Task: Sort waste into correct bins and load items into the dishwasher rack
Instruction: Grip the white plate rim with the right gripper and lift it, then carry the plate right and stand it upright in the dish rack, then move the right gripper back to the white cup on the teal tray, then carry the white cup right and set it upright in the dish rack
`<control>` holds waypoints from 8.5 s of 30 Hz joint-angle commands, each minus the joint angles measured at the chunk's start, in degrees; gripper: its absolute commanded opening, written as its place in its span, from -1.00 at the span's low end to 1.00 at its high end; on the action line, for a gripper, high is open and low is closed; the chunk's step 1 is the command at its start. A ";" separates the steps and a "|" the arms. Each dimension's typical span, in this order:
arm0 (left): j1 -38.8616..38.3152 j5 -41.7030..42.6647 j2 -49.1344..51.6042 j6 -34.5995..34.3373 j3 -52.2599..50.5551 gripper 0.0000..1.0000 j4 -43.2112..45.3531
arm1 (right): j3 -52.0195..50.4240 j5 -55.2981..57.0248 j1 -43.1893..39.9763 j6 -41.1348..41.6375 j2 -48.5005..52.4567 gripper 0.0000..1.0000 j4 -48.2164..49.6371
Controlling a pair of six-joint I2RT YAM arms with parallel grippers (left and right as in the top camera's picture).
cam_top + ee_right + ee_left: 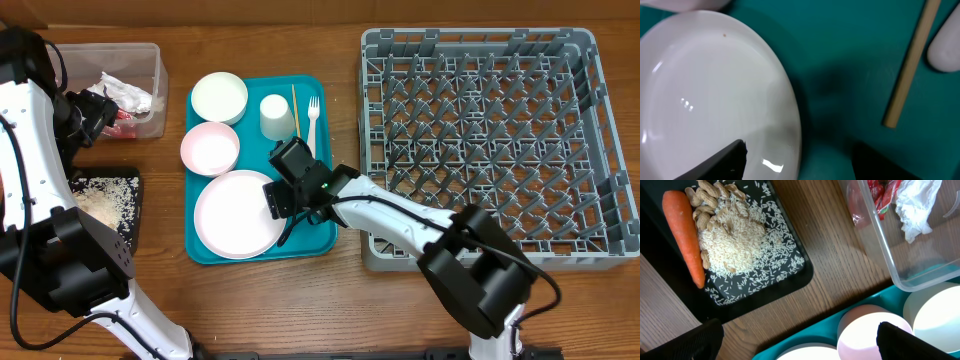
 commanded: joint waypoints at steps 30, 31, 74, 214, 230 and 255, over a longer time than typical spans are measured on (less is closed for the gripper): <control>-0.20 -0.61 0.20 -0.74 -0.09 0.99 0.02 | 6.21 1.11 0.13 4.35 4.20 -0.92 -8.28; -0.22 -0.61 0.20 -0.74 -0.09 1.00 0.02 | 8.17 0.76 0.13 4.33 4.20 -0.92 -10.40; -0.46 -0.61 0.20 -0.74 -0.09 1.00 0.00 | 23.56 30.97 -27.54 -2.32 -22.27 -0.92 -33.70; -0.52 -0.61 0.20 -0.74 -0.09 1.00 0.02 | 32.70 13.22 -7.85 -10.86 21.73 0.40 3.45; -0.52 -0.61 0.20 -0.74 -0.09 1.00 0.02 | 35.04 23.69 -8.85 -10.69 4.26 -0.02 -7.72; -0.52 -0.61 0.20 -0.74 -0.09 1.00 0.02 | 33.99 17.03 -54.77 -8.92 -11.39 0.01 -32.46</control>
